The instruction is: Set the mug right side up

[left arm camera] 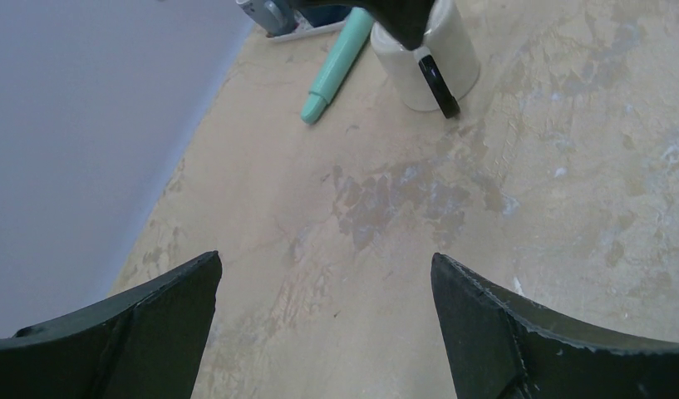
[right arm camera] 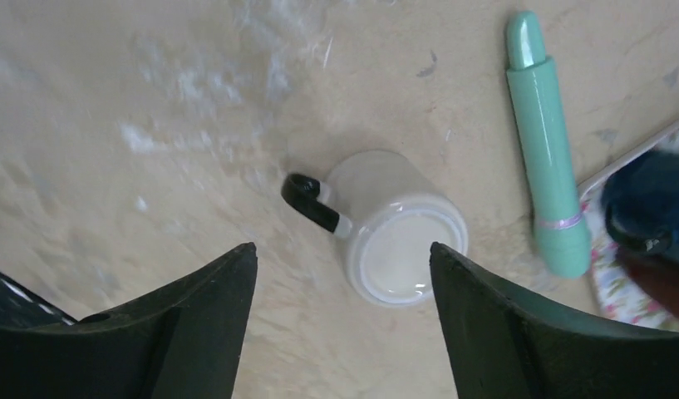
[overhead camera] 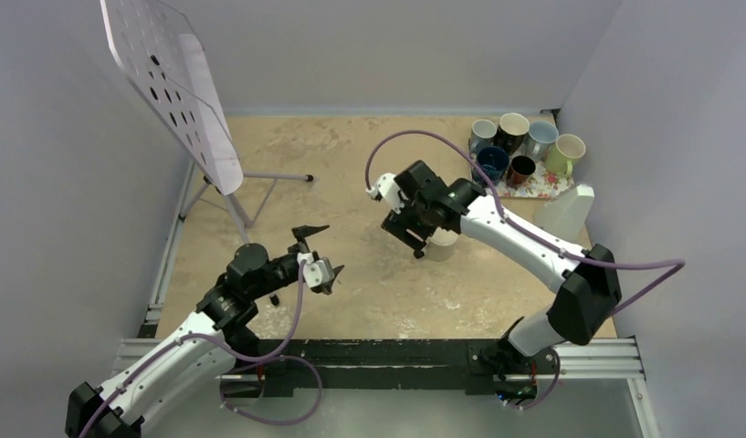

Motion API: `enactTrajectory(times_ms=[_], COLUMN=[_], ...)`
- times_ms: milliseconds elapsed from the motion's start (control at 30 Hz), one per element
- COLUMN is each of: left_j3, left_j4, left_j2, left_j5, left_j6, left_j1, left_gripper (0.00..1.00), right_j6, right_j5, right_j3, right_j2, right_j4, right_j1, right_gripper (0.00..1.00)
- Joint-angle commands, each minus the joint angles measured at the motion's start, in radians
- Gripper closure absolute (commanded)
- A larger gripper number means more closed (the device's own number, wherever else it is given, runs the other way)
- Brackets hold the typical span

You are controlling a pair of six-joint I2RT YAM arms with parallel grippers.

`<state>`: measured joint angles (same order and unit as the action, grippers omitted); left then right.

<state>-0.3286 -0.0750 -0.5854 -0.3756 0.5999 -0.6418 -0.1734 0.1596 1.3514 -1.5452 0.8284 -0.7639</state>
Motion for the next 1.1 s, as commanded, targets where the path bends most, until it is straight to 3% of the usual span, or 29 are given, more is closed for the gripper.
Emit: enactTrajectory(times_ms=[0,133,300,433,700,833,933,1067], left_j3=[0.008,0.006,0.005,0.012,0.020,0.021,0.016,0.000], left_j4=[-0.060,-0.042,-0.041,-0.044,-0.071,-0.072,-0.064,0.016], left_j2=[0.041,0.048,0.053,0.054,0.050,0.052,0.050,0.042], left_j5=[0.020,0.023,0.029,0.057,0.078,0.083,0.072,-0.003], left_j6=[-0.123,-0.126,-0.107,-0.088,-0.066,-0.067,-0.086,-0.108], left_j1=[0.001,0.002,0.004,0.006,0.008,0.007,0.008,0.008], left_gripper=[0.01,0.01,0.01,0.01,0.01,0.01,0.01,0.01], right_j6=[-0.608,-0.766,-0.855,-0.883,-0.906,-0.915,-0.901,-0.758], right_j5=[-0.156,-0.162,-0.132,-0.059,-0.019,0.007,0.003,-0.108], right_j3=[-0.095,-0.059,-0.052,-0.148,-0.235,-0.248,-0.232,-0.147], right_j2=[0.099,0.014,-0.089,-0.099,-0.138,-0.141,-0.132,-0.068], right_j4=[-0.012,0.001,0.052,-0.013,-0.156,-0.189,-0.190,-0.246], right_j1=[0.008,-0.006,-0.007,-0.007,-0.008,-0.008,-0.008,0.003], right_gripper=[0.18,0.03,0.04,0.27,0.45,0.73,1.00,1.00])
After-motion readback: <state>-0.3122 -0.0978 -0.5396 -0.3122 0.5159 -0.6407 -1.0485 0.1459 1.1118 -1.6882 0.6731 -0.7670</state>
